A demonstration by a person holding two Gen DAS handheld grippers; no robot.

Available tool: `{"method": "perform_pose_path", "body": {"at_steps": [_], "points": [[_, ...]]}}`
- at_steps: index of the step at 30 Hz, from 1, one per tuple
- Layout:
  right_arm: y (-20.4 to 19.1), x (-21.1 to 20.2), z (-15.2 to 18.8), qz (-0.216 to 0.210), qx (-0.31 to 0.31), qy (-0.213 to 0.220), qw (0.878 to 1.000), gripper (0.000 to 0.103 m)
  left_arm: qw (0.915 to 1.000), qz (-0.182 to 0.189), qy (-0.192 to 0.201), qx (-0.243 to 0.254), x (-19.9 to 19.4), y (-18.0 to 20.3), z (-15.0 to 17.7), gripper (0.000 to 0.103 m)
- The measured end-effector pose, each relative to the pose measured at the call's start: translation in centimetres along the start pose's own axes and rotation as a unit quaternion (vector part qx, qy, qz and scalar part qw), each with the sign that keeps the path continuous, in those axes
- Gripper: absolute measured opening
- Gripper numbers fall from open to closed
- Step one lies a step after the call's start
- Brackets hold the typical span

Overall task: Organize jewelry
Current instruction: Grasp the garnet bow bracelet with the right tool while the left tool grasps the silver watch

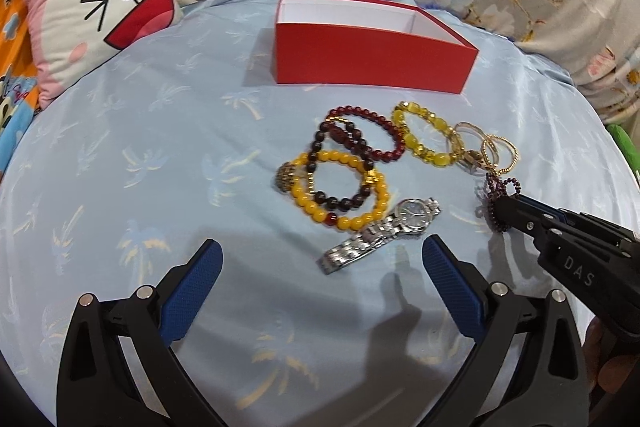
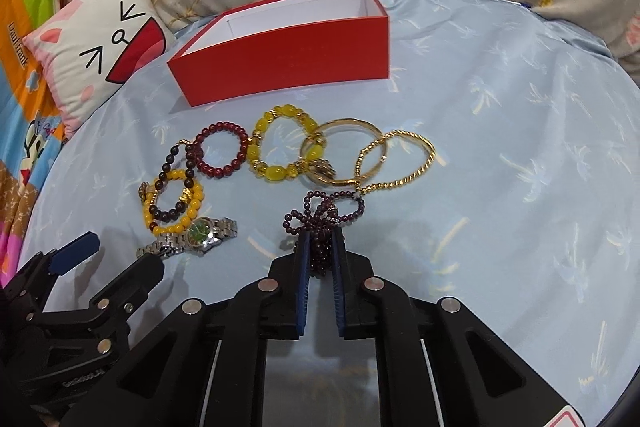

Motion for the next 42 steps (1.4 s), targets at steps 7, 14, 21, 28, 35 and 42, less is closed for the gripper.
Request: {"method": "perform_pose_path", "body": {"at_steps": [7, 14, 21, 28, 35, 42], "points": [[1.5, -0.8, 0.8, -0.005, 0.025, -0.004, 1.000, 0.010, 0.9987, 0.044, -0.020, 0.018, 0.8, 1.4, 0.0, 0.085], [2.5, -1.3, 1.4, -0.010, 0.039, -0.007, 0.999, 0.010, 0.9954, 0.082, -0.028, 0.040, 0.3, 2.9, 0.5, 0.076], [3.6, -1.7, 1.7, -0.013, 0.054, -0.007, 0.998, 0.010, 0.9936, 0.101, -0.038, 0.035, 0.6, 3.5, 0.0, 0.065], [4.0, -1.8, 1.8, -0.018, 0.057, -0.004, 0.998, 0.010, 0.9976, 0.040, -0.030, 0.049, 2.0, 5.1, -1.6, 0.064], [3.7, -1.6, 1.4, -0.024, 0.055, -0.009, 0.998, 0.010, 0.9971, 0.005, -0.021, 0.074, 2.4, 6.1, -1.8, 0.050], [3.1, -1.5, 1.6, -0.027, 0.048, -0.013, 0.998, 0.010, 0.9971, 0.016, -0.025, 0.070, 1.5, 5.6, -0.9, 0.024]]}}
Point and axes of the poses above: each gripper's, at about its wrist camera, not at the fingertips, and x roughly the way its jaws point, y to its right, z to its underside, the point moved 1 cm from there along x, roughly the way its jaws point, and after that the axes turned 9 degrees about -y, right-handed, at the moved point
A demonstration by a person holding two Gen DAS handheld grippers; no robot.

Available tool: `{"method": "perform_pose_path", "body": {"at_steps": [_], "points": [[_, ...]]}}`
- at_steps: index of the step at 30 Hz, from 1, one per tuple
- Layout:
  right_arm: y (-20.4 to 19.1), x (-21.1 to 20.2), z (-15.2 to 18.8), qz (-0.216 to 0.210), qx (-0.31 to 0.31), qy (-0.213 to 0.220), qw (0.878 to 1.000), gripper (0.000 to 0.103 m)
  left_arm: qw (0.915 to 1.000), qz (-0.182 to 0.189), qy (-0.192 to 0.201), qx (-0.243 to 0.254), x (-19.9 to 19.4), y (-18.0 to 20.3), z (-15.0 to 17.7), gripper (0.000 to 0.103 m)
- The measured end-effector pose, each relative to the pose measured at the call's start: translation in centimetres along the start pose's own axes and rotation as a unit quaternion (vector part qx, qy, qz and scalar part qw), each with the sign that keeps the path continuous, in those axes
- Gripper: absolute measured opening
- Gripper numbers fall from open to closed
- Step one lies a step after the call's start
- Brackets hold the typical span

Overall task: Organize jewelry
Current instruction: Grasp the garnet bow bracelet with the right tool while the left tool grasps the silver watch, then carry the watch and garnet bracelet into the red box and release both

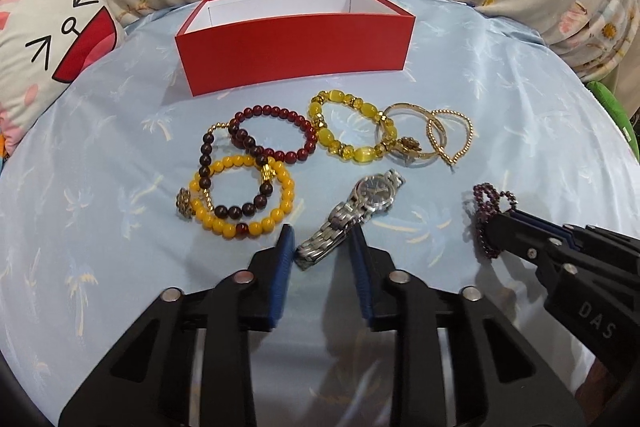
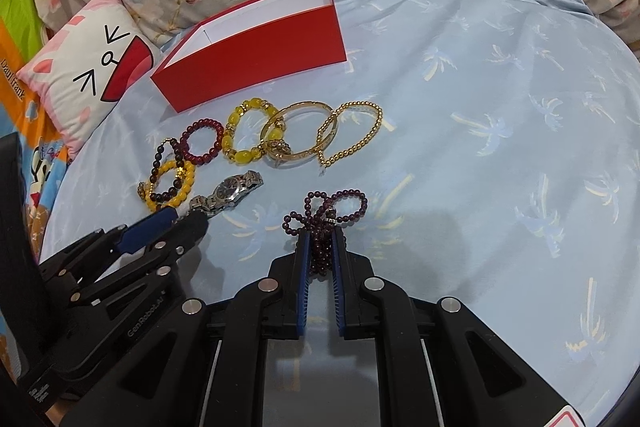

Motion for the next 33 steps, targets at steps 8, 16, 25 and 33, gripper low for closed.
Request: {"method": "perform_pose_path", "body": {"at_steps": [8, 16, 25, 33], "points": [[0.3, -0.2, -0.1, 0.001, 0.004, 0.003, 1.000, 0.010, 0.9997, 0.012, 0.012, -0.016, -0.6, -0.1, -0.3, 0.059], [0.2, -0.2, -0.3, 0.001, 0.004, 0.002, 1.000, 0.010, 0.9998, 0.014, 0.006, 0.015, 0.9, 1.3, -1.4, 0.049], [-0.7, -0.3, -0.4, -0.006, -0.008, 0.001, 1.000, 0.010, 0.9995, 0.028, 0.001, 0.014, 0.1, 1.0, -0.7, 0.011], [-1.7, -1.3, -0.9, -0.011, -0.020, 0.009, 1.000, 0.010, 0.9980, 0.062, 0.009, -0.015, -2.8, -0.4, -0.9, 0.011]]}}
Point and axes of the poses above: each gripper's, at about its wrist camera, not at the fingertips, and x roughly the way its jaws point, y to its right, z to its underside, the point moved 1 cm from there along x, roughly the way its jaws point, and after that the axes turned 9 degrees about -y, right-handed, at the moved point
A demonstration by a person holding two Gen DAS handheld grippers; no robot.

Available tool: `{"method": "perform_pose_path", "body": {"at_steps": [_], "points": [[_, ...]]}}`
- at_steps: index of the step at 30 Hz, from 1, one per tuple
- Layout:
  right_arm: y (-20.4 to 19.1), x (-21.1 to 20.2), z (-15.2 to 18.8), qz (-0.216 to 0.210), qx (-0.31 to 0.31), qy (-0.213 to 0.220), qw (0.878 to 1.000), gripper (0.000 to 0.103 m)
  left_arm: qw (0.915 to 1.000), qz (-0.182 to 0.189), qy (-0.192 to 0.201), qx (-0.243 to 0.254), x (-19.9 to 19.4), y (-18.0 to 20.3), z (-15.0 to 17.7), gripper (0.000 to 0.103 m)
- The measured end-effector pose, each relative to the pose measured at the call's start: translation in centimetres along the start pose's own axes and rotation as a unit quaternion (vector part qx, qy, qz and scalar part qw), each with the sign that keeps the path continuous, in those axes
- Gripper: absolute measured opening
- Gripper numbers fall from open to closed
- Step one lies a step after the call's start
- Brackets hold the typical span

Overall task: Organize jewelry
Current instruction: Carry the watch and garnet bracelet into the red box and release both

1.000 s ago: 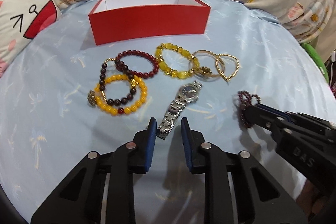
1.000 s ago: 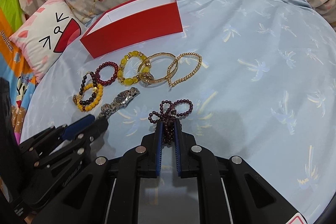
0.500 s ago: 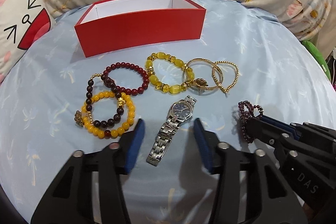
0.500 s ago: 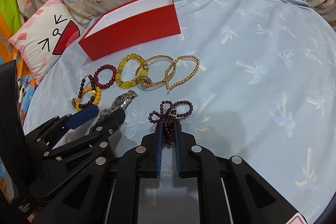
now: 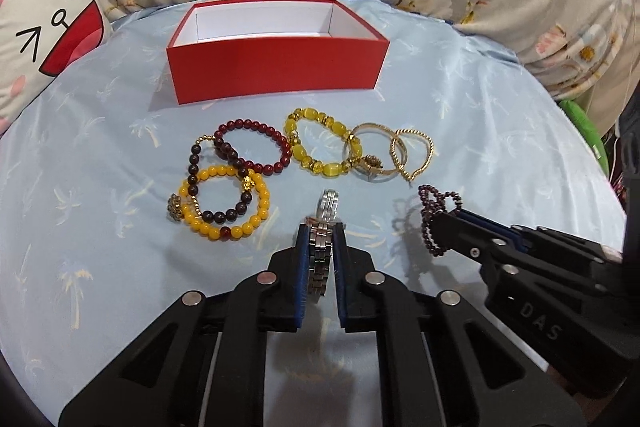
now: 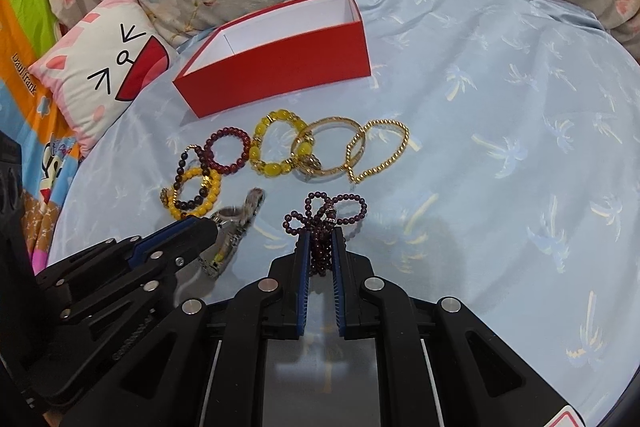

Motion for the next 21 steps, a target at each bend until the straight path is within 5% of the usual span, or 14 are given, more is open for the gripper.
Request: {"method": "perform_pose_path", "body": {"at_steps": [11, 21], "points": [[-1.8, -1.9, -3.6, -0.021, -0.020, 0.031, 0.999, 0.010, 0.9995, 0.020, 0.025, 0.008, -3.8, 0.1, -3.6, 0.011], [-3.0, -2.3, -12.0, -0.038, -0.040, 0.068, 0.996, 0.010, 0.9956, -0.006, 0.093, 0.005, -5.2, -2.2, -13.4, 0.011]]}}
Point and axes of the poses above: each gripper's, at about its wrist camera, not at the fingertips, and x roughly the way its jaws point, y to its right, z to its underside, the point moved 1 cm from there along x, roughly the way its jaws point, and after that the axes turned 9 degrees about -y, right-handed, at the moved point
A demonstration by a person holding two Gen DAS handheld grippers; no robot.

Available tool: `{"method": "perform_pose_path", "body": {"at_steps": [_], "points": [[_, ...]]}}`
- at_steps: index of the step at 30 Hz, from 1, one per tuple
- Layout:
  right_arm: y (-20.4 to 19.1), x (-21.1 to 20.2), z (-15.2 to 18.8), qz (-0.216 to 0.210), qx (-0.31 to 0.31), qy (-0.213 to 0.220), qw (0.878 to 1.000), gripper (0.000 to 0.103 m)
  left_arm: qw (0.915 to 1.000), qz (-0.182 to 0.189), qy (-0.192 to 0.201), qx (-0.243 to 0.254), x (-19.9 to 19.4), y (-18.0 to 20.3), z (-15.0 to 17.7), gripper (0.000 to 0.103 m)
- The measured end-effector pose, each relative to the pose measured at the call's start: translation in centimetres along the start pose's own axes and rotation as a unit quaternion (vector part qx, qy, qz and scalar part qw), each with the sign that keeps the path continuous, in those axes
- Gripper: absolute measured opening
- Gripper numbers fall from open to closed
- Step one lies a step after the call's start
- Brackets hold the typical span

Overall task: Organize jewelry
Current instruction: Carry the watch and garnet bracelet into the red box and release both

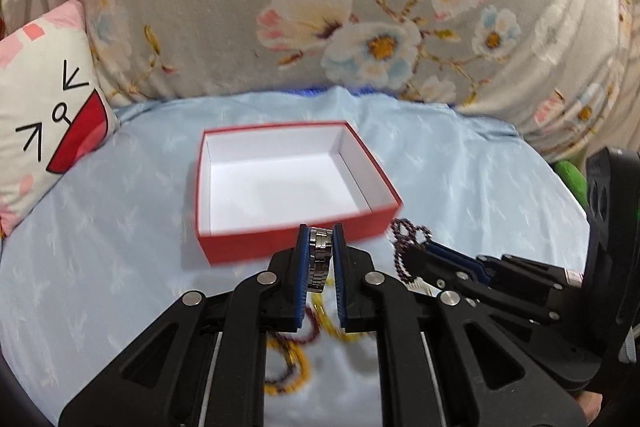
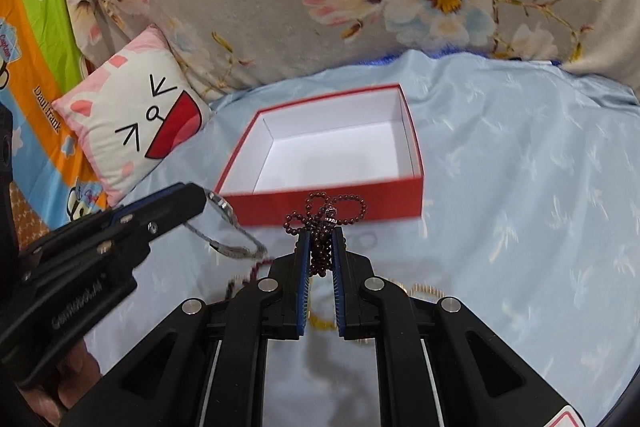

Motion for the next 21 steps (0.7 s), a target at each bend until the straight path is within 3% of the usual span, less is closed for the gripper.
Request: {"method": "perform_pose_path", "body": {"at_steps": [8, 12, 21], "points": [[1.6, 4.9, -7.7, 0.014, -0.004, -0.005, 1.000, 0.010, 0.9990, -0.024, -0.011, -0.036, 6.7, -4.3, -5.8, 0.011], [2.5, 8.2, -10.3, 0.016, -0.002, -0.020, 1.000, 0.010, 0.9990, -0.029, -0.016, -0.029, 9.9, -5.0, -7.4, 0.011], [3.0, 13.6, -12.4, 0.034, -0.007, -0.042, 0.999, 0.014, 0.9979, -0.036, -0.040, -0.036, 15.2, -6.4, -8.3, 0.011]]}}
Point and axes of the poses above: each gripper's, at about its wrist camera, not at the fingertips, and x roughly the way its jaws point, y to its right, z to its underside, the point moved 1 cm from there along x, roughly the way its jaws point, and after that the axes turned 9 degrees about -y, right-handed, at the moved point
